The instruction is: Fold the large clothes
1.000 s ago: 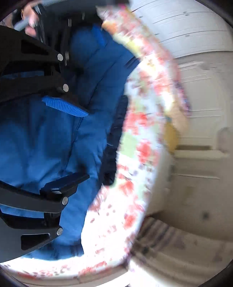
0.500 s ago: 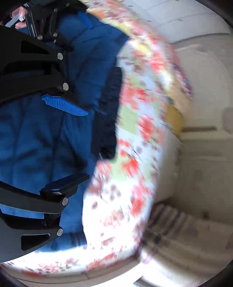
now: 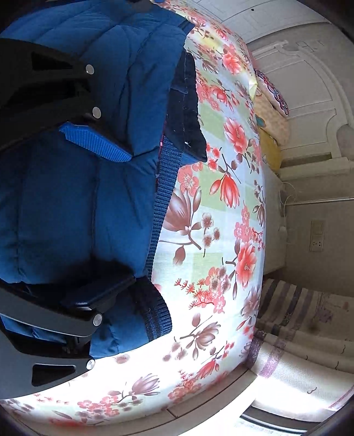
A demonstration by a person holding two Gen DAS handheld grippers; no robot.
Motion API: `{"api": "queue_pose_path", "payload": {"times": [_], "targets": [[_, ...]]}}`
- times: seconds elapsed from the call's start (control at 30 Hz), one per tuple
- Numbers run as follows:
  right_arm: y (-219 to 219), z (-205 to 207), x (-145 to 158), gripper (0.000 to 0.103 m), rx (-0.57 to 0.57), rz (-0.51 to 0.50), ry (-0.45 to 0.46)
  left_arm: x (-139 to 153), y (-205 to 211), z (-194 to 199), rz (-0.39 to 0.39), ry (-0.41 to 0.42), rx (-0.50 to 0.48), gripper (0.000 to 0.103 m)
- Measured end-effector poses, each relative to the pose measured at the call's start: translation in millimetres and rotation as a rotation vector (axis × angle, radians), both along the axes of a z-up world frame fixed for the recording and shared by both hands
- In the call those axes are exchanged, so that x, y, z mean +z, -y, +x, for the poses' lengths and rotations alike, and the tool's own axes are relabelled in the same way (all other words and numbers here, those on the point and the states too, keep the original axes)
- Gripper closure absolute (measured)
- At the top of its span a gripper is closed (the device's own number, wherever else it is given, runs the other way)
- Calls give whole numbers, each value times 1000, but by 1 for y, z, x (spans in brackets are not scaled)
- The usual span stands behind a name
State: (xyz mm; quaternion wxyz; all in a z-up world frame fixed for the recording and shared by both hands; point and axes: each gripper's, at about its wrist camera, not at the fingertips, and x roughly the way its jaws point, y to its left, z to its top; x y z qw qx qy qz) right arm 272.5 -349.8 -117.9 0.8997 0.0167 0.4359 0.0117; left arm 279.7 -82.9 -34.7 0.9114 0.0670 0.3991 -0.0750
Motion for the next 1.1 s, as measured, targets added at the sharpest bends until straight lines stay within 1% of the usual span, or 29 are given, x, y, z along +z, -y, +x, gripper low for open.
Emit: {"api": "queue_pose_path", "payload": {"times": [0.03,0.07,0.1,0.13,0.17,0.2,0.23,0.3,0.33,0.37,0.43,0.5,0.53,0.57,0.6,0.63,0.67,0.73,0.8,0.87,0.9,0.93,1.0,1.03,1.1], "targets": [[0,-1,-1,25,0,-3,0,-3,11,6,17,-1,-24,2],[1,2,-1,25,1,-6,0,-13,25,15,43,-19,-51,2],[-1,2,0,25,0,-7,0,-29,39,25,95,-49,-60,2],[-1,2,0,25,0,-4,0,-49,47,38,135,-100,-62,2],[-1,2,0,25,-2,2,1,-54,46,42,102,-114,-65,2],[0,2,0,25,-3,4,0,-53,42,44,60,-120,-55,2],[0,2,0,25,-3,6,-1,-52,40,46,43,-137,-52,2],[-1,2,-1,25,-1,1,-1,-48,36,43,61,-145,-74,2],[-2,2,-1,25,0,1,0,-44,31,43,76,-134,-67,2],[-1,1,-1,25,0,4,1,-40,23,43,71,-120,-48,2],[1,1,-1,25,1,10,3,-33,-2,48,48,-101,24,2],[0,1,-1,25,1,8,4,-38,-40,64,23,-139,115,2],[0,1,-1,24,1,8,3,-42,-52,70,15,-156,131,2],[0,1,-1,24,2,11,4,-50,-68,78,-49,-186,113,2],[0,1,-1,24,2,11,4,-56,-83,84,-151,-229,98,2],[0,0,0,24,2,10,4,-58,-90,86,-197,-244,105,2],[0,0,0,24,2,9,4,-57,-90,87,-197,-241,108,2],[0,1,-1,24,2,13,4,-54,-80,84,-124,-224,102,2],[0,0,-1,24,2,13,4,-45,-80,81,-94,-194,123,2],[0,0,-1,24,1,13,4,-32,-98,76,-72,-101,236,2],[0,1,-1,24,1,13,3,-33,-106,78,-74,-97,272,3],[0,1,-1,24,1,13,3,-41,-115,82,-81,-140,292,3],[0,0,-1,23,1,18,4,-62,-114,87,-83,-229,249,3],[0,0,0,23,2,20,4,-67,-116,88,-103,-238,248,3],[-1,-2,1,23,2,19,7,-63,-117,86,-94,-215,267,2]]}}
